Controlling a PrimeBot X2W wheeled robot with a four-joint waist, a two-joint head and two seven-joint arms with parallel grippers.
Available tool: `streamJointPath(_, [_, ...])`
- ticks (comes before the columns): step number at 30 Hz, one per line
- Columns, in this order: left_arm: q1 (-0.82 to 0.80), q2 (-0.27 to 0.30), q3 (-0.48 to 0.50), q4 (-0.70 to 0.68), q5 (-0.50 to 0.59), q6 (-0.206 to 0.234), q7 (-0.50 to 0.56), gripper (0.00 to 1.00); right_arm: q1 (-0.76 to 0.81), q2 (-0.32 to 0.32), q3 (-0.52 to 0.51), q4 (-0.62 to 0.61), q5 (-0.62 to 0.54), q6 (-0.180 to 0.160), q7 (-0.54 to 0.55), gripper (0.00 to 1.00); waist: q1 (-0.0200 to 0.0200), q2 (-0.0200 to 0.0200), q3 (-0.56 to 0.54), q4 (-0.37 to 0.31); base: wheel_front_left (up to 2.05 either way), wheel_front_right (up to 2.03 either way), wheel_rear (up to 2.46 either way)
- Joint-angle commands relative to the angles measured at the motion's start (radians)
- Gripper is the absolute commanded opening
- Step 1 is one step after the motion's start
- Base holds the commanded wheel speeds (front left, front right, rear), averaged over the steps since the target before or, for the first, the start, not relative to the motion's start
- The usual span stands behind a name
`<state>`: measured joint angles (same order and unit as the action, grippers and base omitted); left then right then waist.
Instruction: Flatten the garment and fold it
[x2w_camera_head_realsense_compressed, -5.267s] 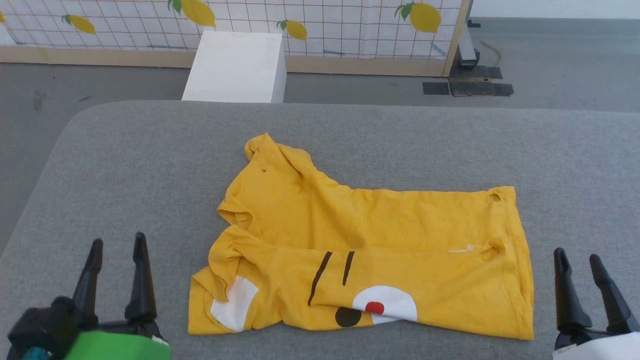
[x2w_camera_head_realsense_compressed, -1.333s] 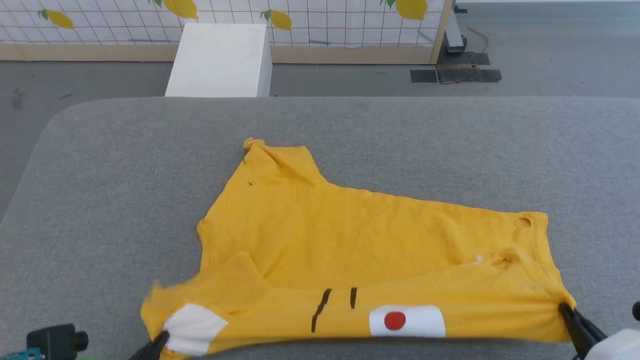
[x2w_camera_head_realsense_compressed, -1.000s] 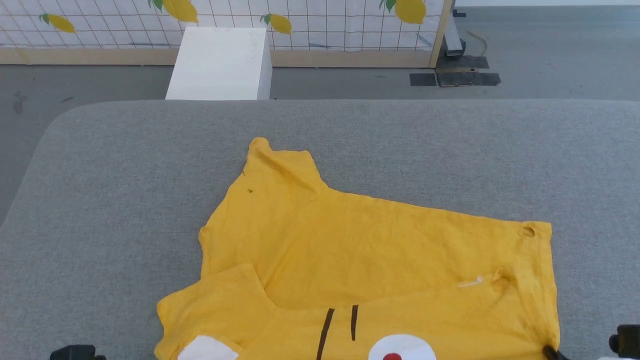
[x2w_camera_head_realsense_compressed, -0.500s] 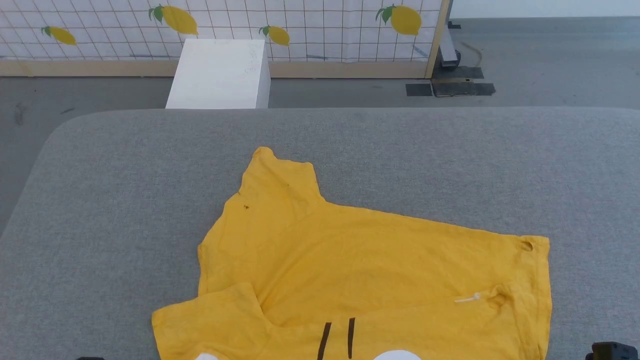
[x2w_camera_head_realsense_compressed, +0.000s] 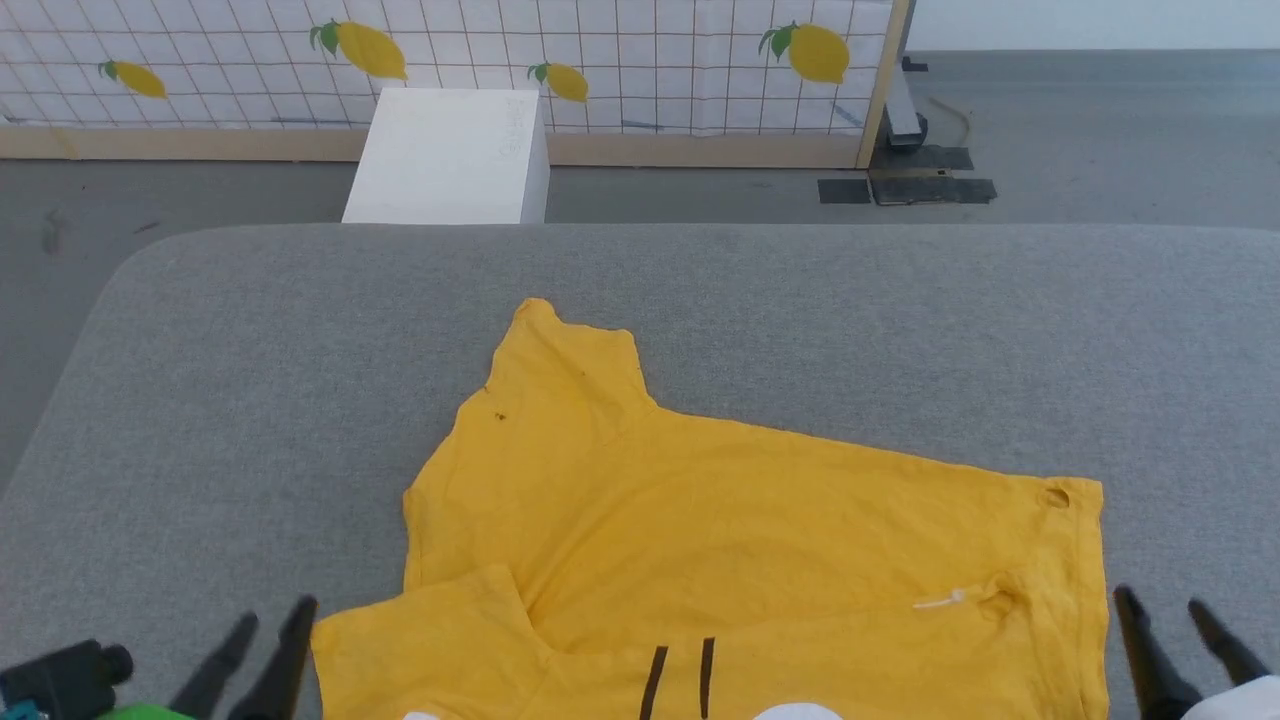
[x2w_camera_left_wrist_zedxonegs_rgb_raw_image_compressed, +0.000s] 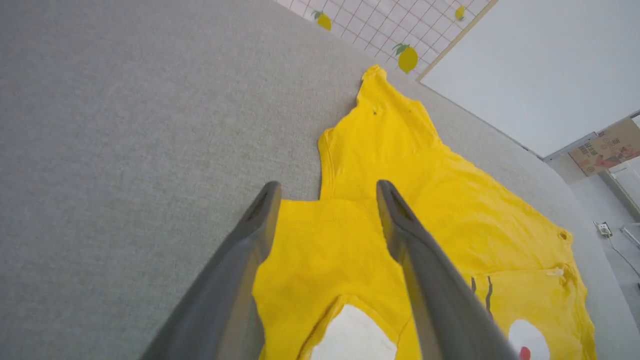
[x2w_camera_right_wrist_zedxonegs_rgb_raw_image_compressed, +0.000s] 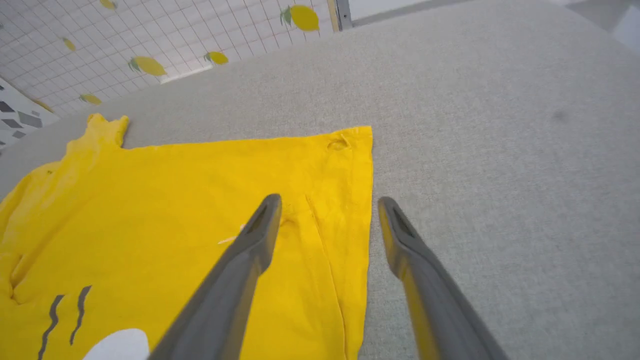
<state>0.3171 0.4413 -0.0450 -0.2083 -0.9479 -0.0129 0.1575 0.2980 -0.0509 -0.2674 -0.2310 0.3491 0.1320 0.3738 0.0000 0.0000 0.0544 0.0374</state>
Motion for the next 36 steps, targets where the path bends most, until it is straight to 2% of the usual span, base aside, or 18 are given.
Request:
streamJointPath(1, [-0.027,-0.007,0.007,-0.017,0.048,0.001,-0.052,1.0,-0.028,0.001,-0.001,-0.02,-0.02,-0.001,-0.049,1.0,0.0,0.0,0.003,0.001,0.0,0.0,0.0])
streamJointPath(6, [-0.076,-0.064,0.008,-0.04,0.198,0.011,-0.265,1.0,-0.053,0.001,0.035,-0.032,-0.099,-0.001,-0.22,1.0,0.0,0.0,0.012,0.003,0.0,0.0,0.0])
streamJointPath(10, [-0.101,-0.099,-0.02,-0.015,0.324,0.007,-0.387,1.0,-0.057,0.001,0.068,-0.016,-0.174,-0.001,-0.348,1.0,0.0,0.0,0.02,0.003,0.0,0.0,0.0])
streamJointPath(14, [-0.113,-0.14,-0.035,0.027,0.429,0.001,-0.416,1.0,-0.055,0.001,0.094,0.011,-0.218,-0.001,-0.46,1.0,0.0,0.0,0.03,0.0,0.0,0.0,0.0])
streamJointPath(19, [-0.138,-0.164,-0.018,0.047,0.5,-0.023,-0.419,1.0,-0.057,0.001,0.111,0.05,-0.233,-0.001,-0.534,1.0,0.0,0.0,0.053,-0.007,0.0,0.0,0.0])
streamJointPath(23, [-0.179,-0.141,-0.011,0.06,0.529,-0.05,-0.419,1.0,-0.07,0.001,0.114,0.066,-0.235,-0.001,-0.555,1.0,0.0,0.0,0.073,-0.014,0.0,0.0,0.0])
streamJointPath(27, [-0.291,-0.072,-0.026,0.062,0.532,-0.083,-0.38,1.0,-0.089,0.001,0.118,0.066,-0.225,-0.001,-0.565,1.0,0.0,0.0,0.105,-0.022,0.0,0.0,0.0])
streamJointPath(32, [-0.504,0.032,-0.099,0.063,0.477,-0.111,-0.23,1.0,-0.116,0.001,0.143,0.06,-0.2,-0.001,-0.577,1.0,0.0,0.0,0.164,-0.031,0.0,0.0,0.0])
streamJointPath(34, [-0.608,0.09,-0.14,0.071,0.469,-0.115,-0.173,1.0,-0.128,0.001,0.152,0.059,-0.195,-0.001,-0.58,1.0,0.0,0.0,0.197,-0.037,0.0,0.0,0.0])
streamJointPath(36, [-0.714,0.115,-0.178,0.084,0.41,-0.117,-0.13,1.0,-0.143,0.001,0.159,0.059,-0.198,-0.001,-0.583,1.0,0.0,0.0,0.23,-0.042,0.0,0.0,0.0])
